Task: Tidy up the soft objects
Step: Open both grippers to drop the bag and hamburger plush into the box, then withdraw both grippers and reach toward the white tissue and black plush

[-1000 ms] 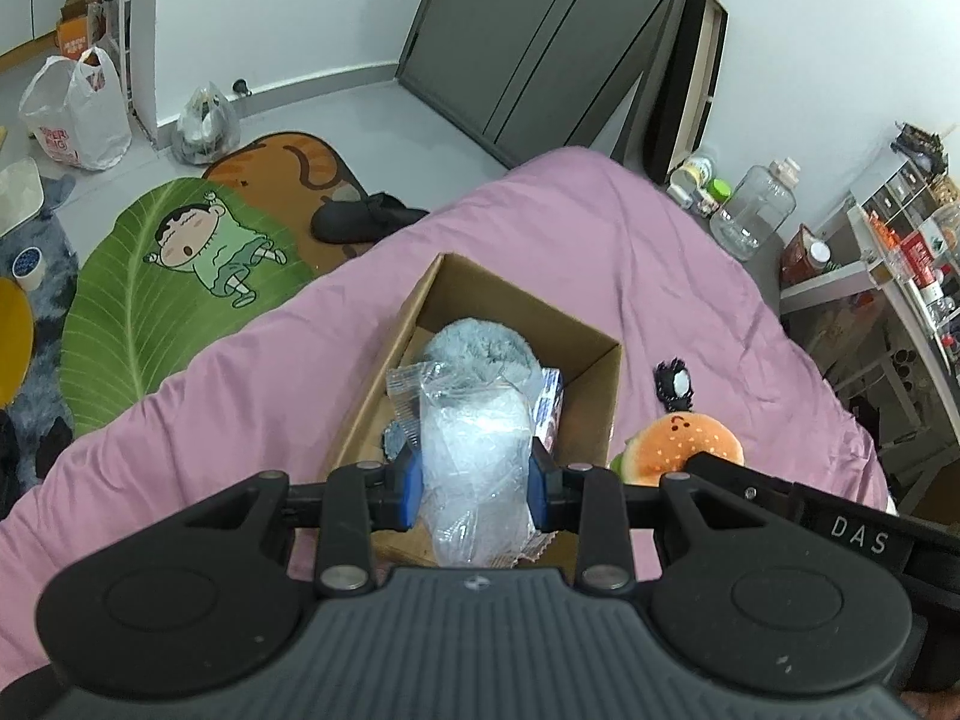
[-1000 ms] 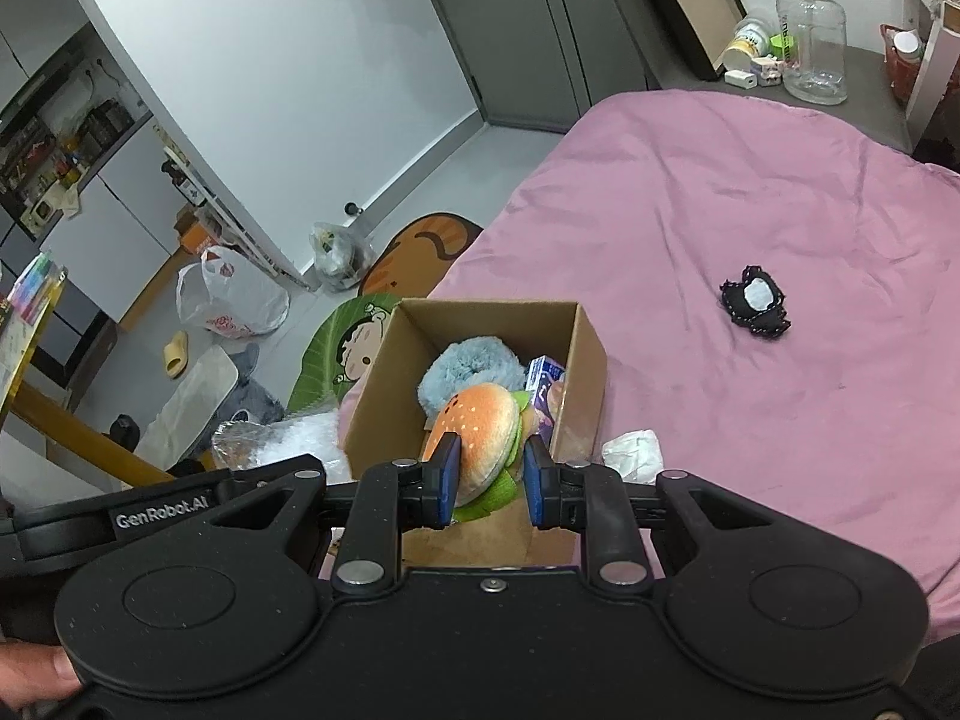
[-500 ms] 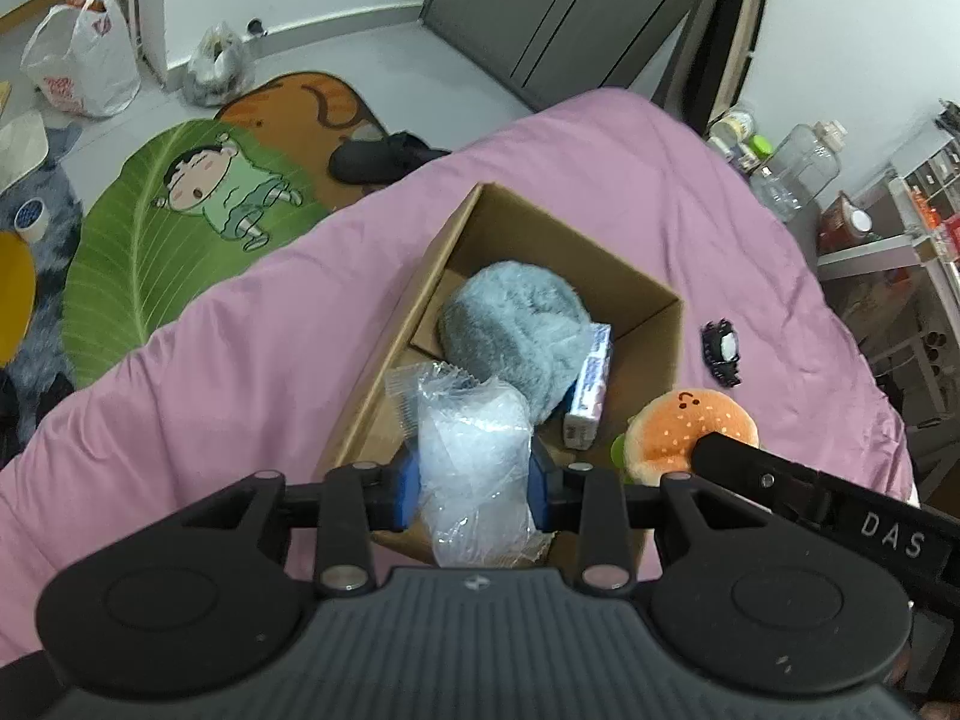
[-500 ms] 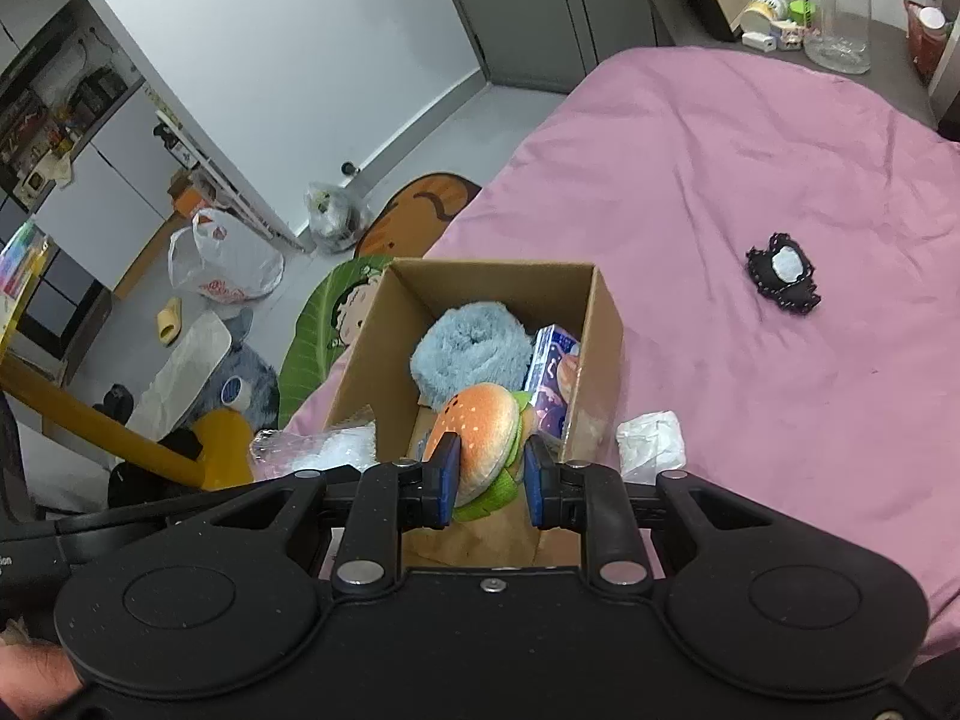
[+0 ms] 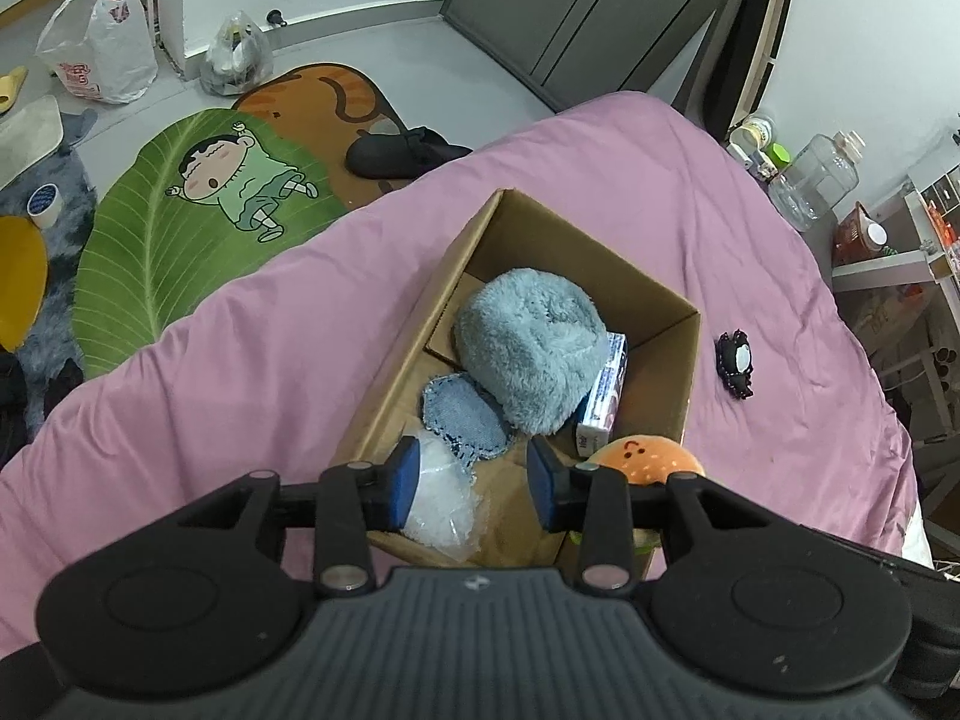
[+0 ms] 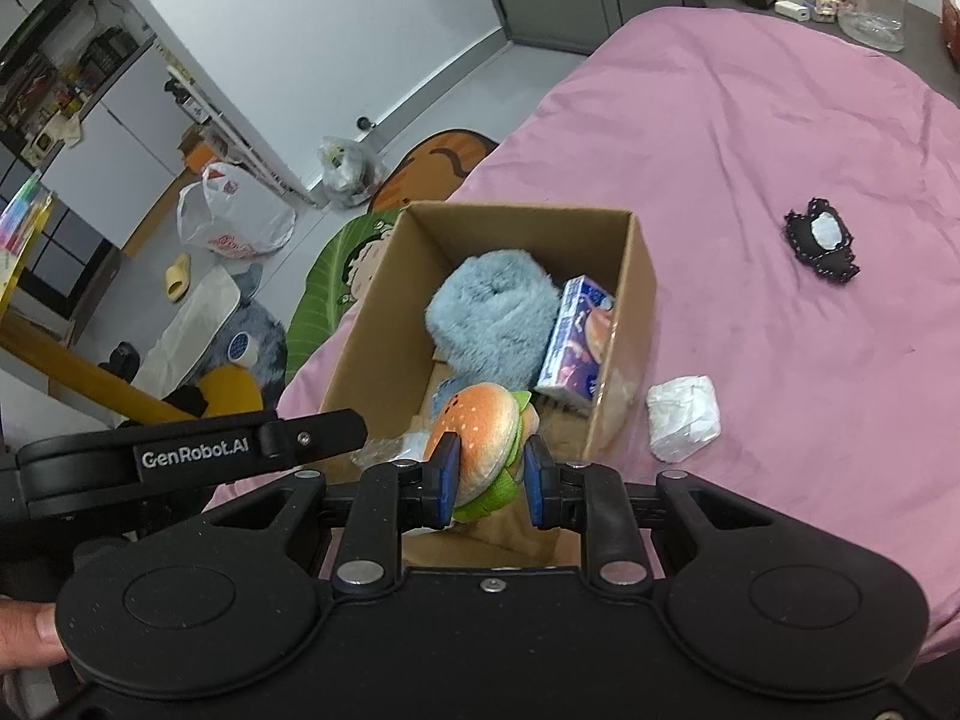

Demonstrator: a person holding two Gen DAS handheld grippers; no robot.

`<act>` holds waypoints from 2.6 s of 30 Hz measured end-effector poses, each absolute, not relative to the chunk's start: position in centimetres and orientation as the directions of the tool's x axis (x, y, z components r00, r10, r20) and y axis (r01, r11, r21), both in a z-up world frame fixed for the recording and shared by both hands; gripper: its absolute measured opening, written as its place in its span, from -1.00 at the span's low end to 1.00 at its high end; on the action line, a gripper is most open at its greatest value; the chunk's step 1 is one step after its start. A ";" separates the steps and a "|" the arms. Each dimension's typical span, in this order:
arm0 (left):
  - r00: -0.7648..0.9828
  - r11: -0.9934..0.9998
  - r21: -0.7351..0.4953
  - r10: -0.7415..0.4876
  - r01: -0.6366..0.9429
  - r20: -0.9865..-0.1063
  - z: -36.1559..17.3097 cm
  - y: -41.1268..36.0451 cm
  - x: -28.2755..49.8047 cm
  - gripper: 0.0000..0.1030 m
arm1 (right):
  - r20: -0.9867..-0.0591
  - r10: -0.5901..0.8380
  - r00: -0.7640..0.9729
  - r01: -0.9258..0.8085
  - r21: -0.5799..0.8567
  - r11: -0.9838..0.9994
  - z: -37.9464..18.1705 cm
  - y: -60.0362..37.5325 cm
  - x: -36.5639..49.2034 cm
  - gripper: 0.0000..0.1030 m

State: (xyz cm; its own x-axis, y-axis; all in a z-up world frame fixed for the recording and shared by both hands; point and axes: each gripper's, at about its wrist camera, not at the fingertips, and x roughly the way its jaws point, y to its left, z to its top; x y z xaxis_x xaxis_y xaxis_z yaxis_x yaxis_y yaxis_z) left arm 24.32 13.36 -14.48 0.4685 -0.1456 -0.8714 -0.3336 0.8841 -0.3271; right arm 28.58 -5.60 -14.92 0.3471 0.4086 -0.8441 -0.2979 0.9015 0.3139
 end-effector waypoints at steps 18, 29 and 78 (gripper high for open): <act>0.476 0.890 -0.278 -0.080 -0.362 -0.876 -12.2 12.7 22.0 0.41 | -0.828 0.391 0.401 -0.286 0.292 0.913 -12.6 -7.7 26.8 0.20; 0.480 0.906 -0.229 -0.033 -0.356 -0.877 -10.9 11.4 20.6 0.69 | -0.815 0.328 0.477 -0.269 0.221 0.938 -11.4 -9.4 25.9 0.45; 0.532 0.938 -0.096 0.102 -0.332 -0.841 -7.7 0.0 17.0 0.99 | -0.721 0.411 0.558 -0.307 0.281 0.909 -9.8 -21.9 23.4 1.00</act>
State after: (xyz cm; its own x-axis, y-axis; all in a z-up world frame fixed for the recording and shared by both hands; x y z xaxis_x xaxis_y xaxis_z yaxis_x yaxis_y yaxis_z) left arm 17.04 0.04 -7.66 0.5319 0.1022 -0.8406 -0.3321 0.9384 -0.0960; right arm 23.44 -21.90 -9.77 0.5577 0.4109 -0.7212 -0.3069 0.9094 0.2807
